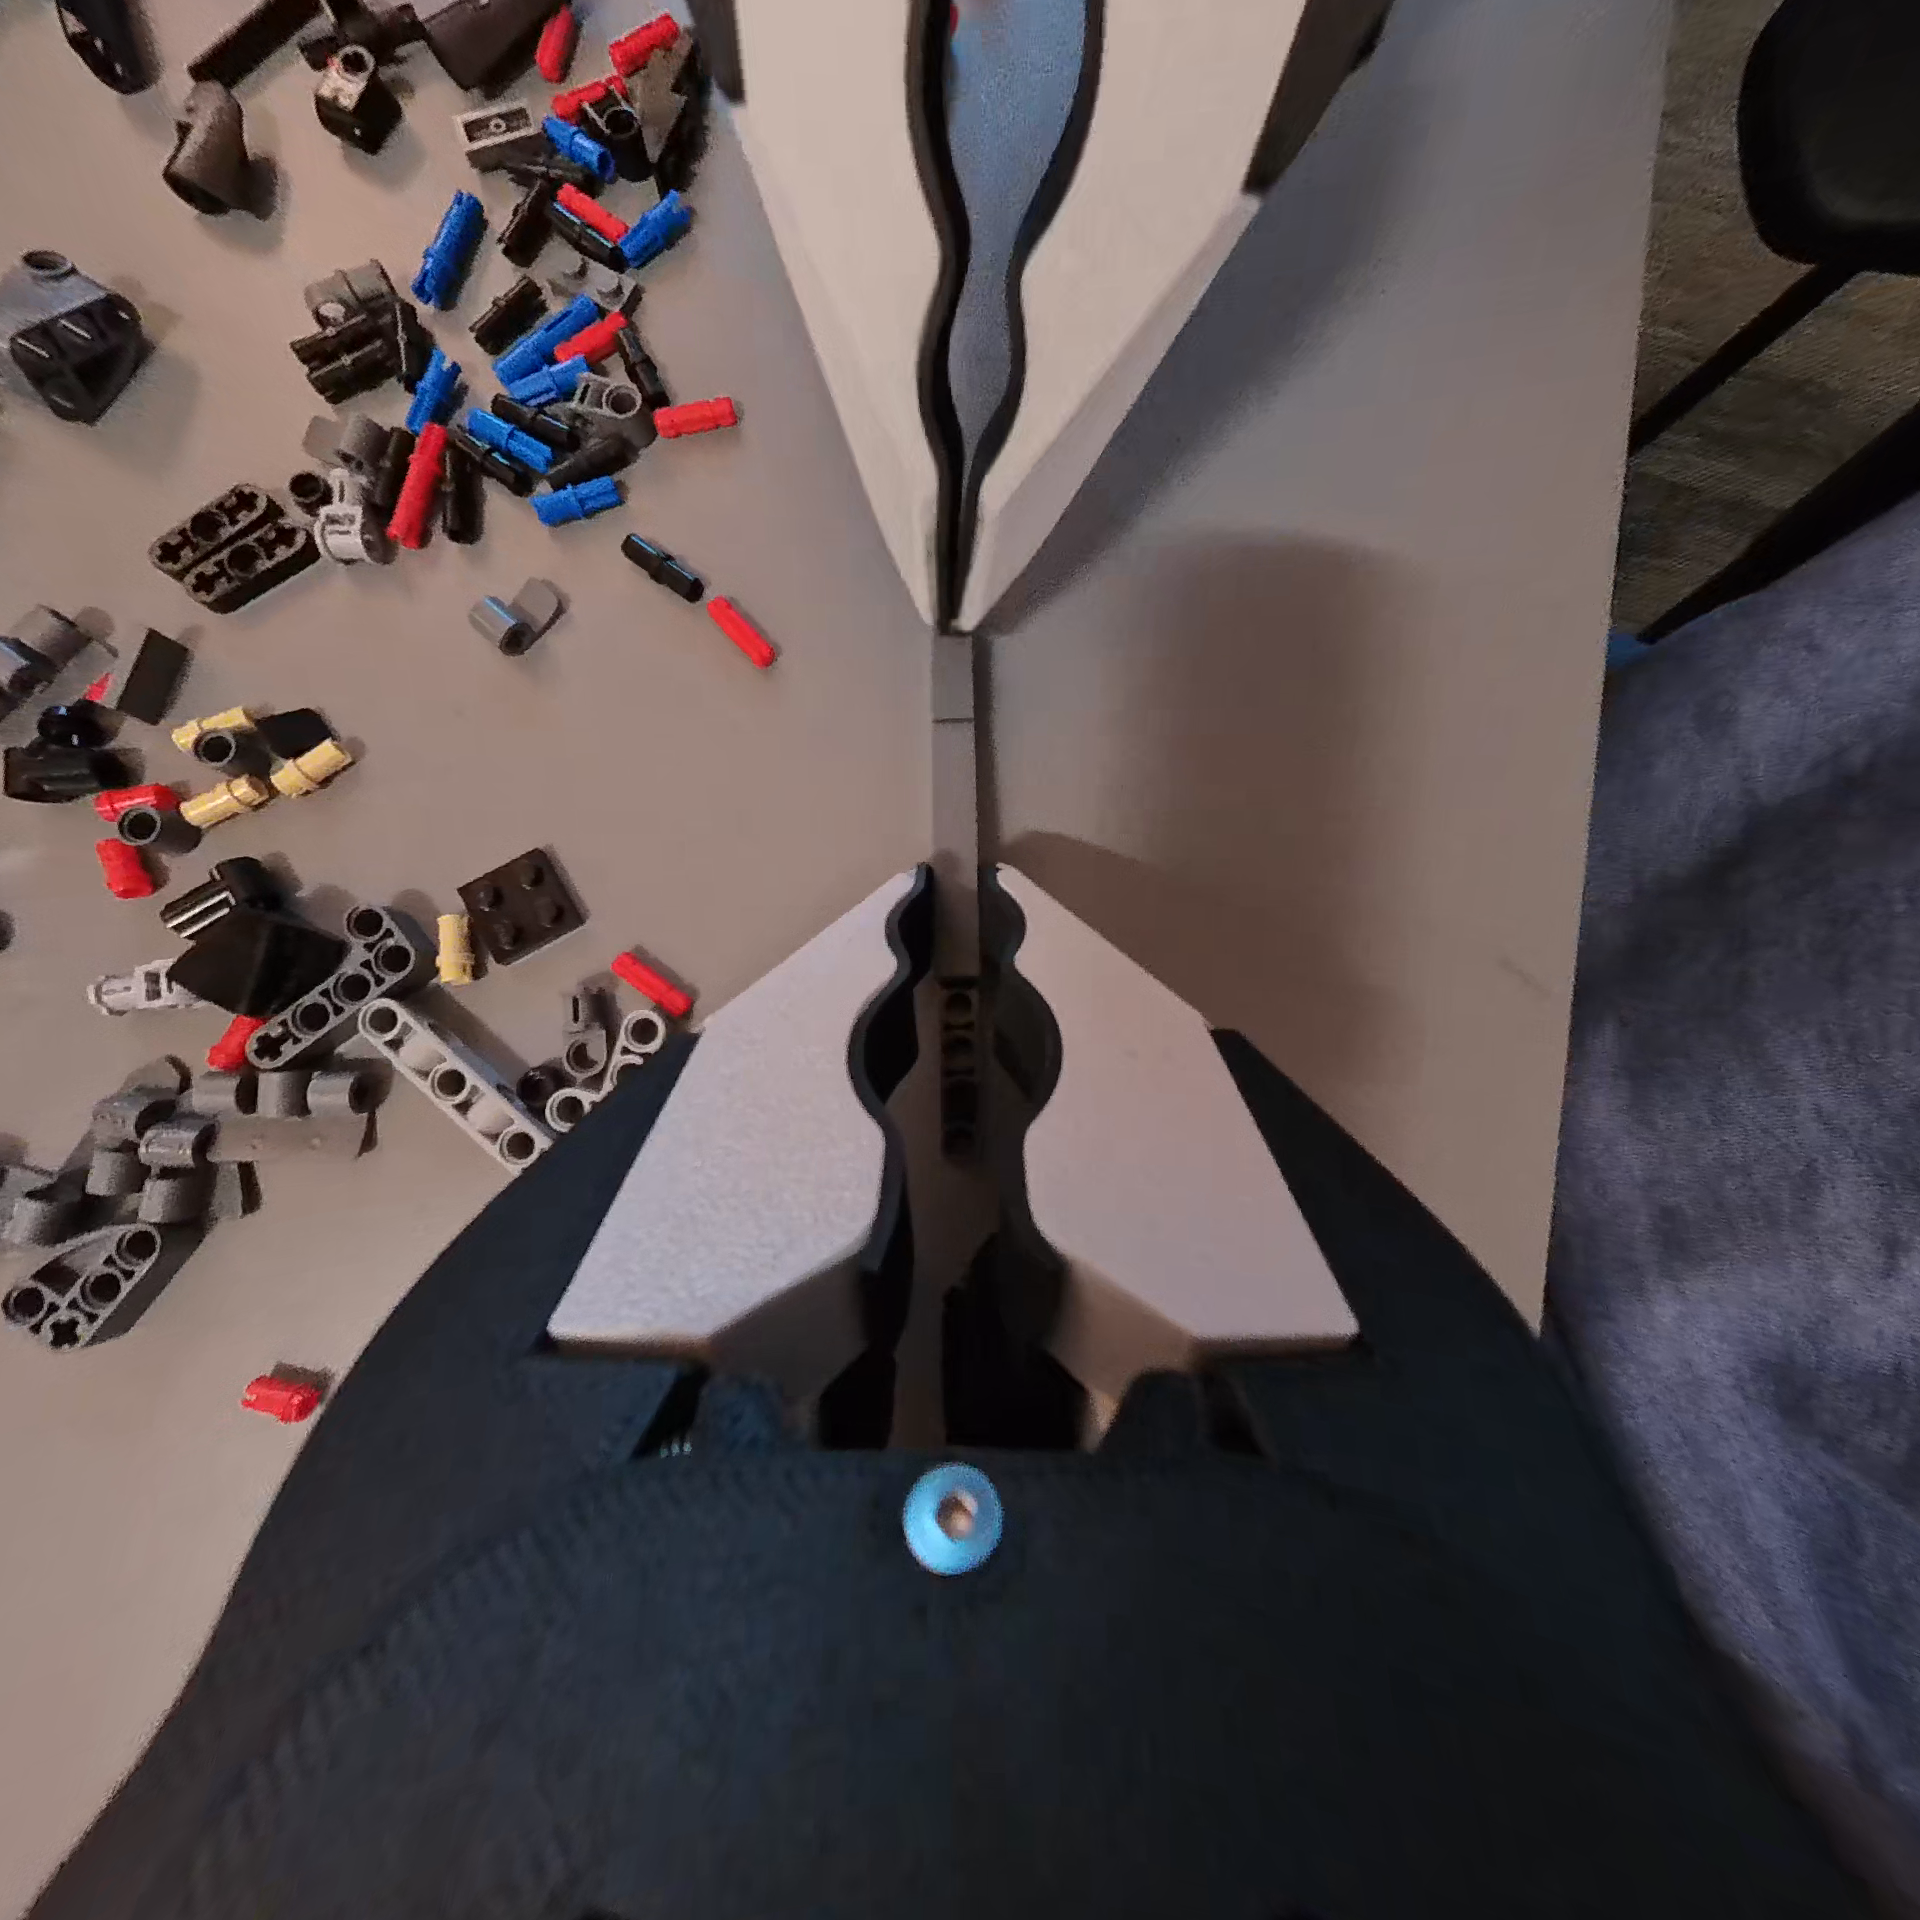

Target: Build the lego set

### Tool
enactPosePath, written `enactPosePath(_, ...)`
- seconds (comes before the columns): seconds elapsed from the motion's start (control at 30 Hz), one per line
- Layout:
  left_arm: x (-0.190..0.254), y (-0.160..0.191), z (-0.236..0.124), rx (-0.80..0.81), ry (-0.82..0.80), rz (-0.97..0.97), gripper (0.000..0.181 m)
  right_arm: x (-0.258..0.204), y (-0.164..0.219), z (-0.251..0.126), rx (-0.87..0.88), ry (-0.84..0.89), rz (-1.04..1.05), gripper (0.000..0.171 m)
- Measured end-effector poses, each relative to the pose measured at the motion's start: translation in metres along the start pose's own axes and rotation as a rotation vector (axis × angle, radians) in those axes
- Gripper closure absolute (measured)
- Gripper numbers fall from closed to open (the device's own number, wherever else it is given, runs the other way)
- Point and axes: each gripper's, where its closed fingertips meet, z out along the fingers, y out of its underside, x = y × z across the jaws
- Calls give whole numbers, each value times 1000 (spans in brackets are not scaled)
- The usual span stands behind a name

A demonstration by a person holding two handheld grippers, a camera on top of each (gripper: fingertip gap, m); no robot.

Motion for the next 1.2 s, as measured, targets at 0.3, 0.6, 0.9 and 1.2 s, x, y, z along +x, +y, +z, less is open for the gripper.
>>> enactPosePath(0.3,0,0,0,-22,29,-20,175,3,1,6,-57,-40,13,171)
enactPosePath(0.6,0,0,0,-21,20,-11,175,0,4,6,-85,-32,-10,171)
enactPosePath(0.9,0,1,0,-35,6,5,174,-2,6,7,-188,3,-54,171)
enactPosePath(1.2,-1,1,0,-50,-11,22,174,-2,5,8,-272,22,-77,171)
